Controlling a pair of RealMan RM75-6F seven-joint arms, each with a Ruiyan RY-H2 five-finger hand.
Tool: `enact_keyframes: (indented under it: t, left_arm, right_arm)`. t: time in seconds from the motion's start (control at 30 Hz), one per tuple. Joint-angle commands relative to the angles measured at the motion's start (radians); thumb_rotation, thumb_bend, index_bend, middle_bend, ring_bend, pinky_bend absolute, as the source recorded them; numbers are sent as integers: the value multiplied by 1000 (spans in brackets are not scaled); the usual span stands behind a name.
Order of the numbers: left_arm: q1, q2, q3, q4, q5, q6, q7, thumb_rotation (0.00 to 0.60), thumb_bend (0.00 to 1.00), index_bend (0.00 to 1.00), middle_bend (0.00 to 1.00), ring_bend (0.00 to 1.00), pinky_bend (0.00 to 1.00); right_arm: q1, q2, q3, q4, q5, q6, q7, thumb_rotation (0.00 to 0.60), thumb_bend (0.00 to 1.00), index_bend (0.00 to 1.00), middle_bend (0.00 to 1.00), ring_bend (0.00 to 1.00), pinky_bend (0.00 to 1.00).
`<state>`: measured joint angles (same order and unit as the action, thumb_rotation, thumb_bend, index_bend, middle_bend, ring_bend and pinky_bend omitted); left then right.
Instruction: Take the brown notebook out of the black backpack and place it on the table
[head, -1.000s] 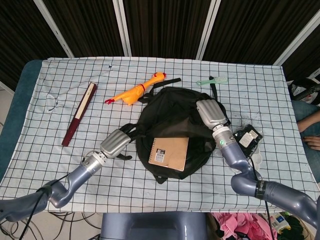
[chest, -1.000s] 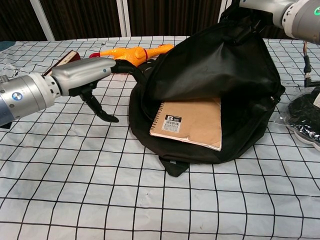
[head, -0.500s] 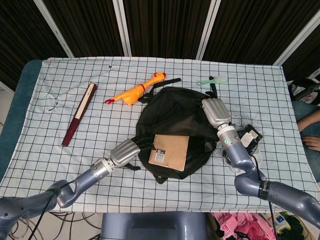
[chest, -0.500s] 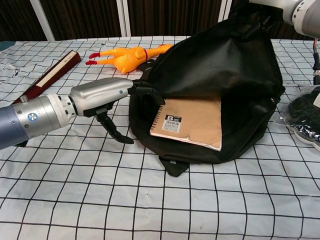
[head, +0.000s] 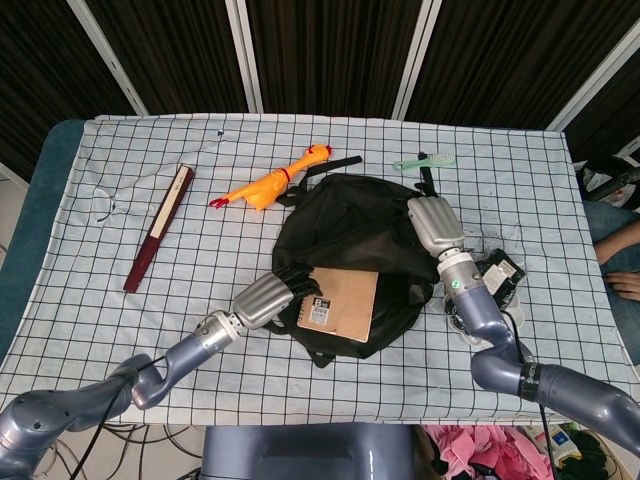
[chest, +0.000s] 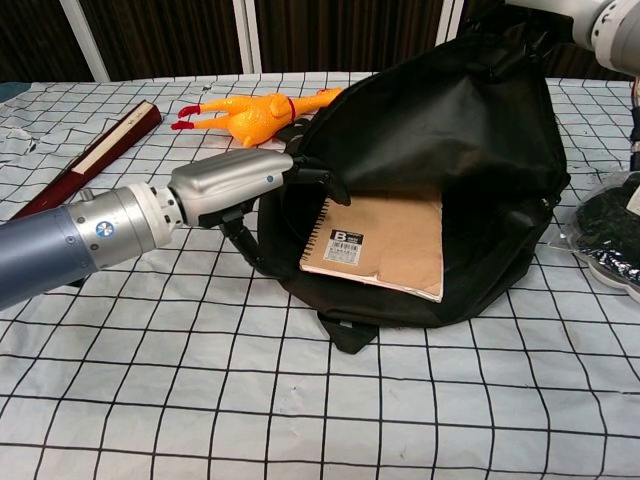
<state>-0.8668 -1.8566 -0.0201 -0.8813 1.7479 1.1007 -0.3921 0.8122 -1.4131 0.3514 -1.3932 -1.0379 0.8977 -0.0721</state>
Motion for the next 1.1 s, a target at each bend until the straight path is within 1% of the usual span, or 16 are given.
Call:
enact_keyframes:
  t: [0.03, 0.1, 0.2, 0.47, 0.57, 0.67, 0.77, 0.83, 0.9, 1.1]
  left_arm:
    - [-9, -21, 0, 34, -7, -5, 5, 600, 16, 258, 244, 82, 148]
    - [-18, -40, 1, 68, -15, -17, -1, 600, 16, 259, 244, 82, 148]
    - [-23, -62, 4, 106, -19, -10, -13, 600, 15, 263, 245, 82, 148]
    - [-35, -114, 6, 161, -29, 10, -40, 600, 20, 298, 288, 114, 152]
    - [-41, -132, 11, 185, -27, 18, -45, 600, 40, 307, 298, 122, 152]
    - [-43, -146, 15, 204, -25, 32, -53, 600, 74, 324, 315, 132, 152]
    - [-45, -156, 20, 222, -25, 40, -61, 600, 130, 340, 336, 147, 154]
    - [-45, -163, 23, 233, -25, 48, -68, 600, 200, 354, 358, 165, 166]
    - [-45, -172, 26, 248, -25, 57, -75, 600, 244, 373, 384, 183, 185]
    - [-43, -192, 31, 281, -24, 86, -92, 600, 266, 420, 467, 239, 260]
  right_arm:
    - [-1, 1, -3, 1, 1, 1, -1, 600, 499, 636, 552, 312, 110]
    - [-1, -1, -3, 3, 5, 5, -2, 600, 500, 636, 552, 313, 110]
    - [1, -3, -4, 6, 9, 8, -4, 600, 501, 636, 552, 312, 110]
    - [6, -14, -7, 14, 14, 12, -6, 600, 501, 637, 553, 314, 110]
    - [8, -16, -10, 16, 13, 13, -8, 600, 501, 637, 553, 314, 110]
    - [8, -17, -11, 18, 11, 16, -9, 600, 501, 637, 553, 314, 110]
    - [7, -16, -11, 18, 13, 18, -5, 600, 501, 637, 553, 315, 110]
    - [6, -15, -11, 18, 12, 20, -4, 600, 501, 637, 553, 315, 110]
    - [4, -14, -12, 17, 11, 23, -3, 600, 501, 637, 553, 315, 110]
    - [2, -10, -13, 15, 7, 29, -3, 600, 501, 637, 553, 315, 110]
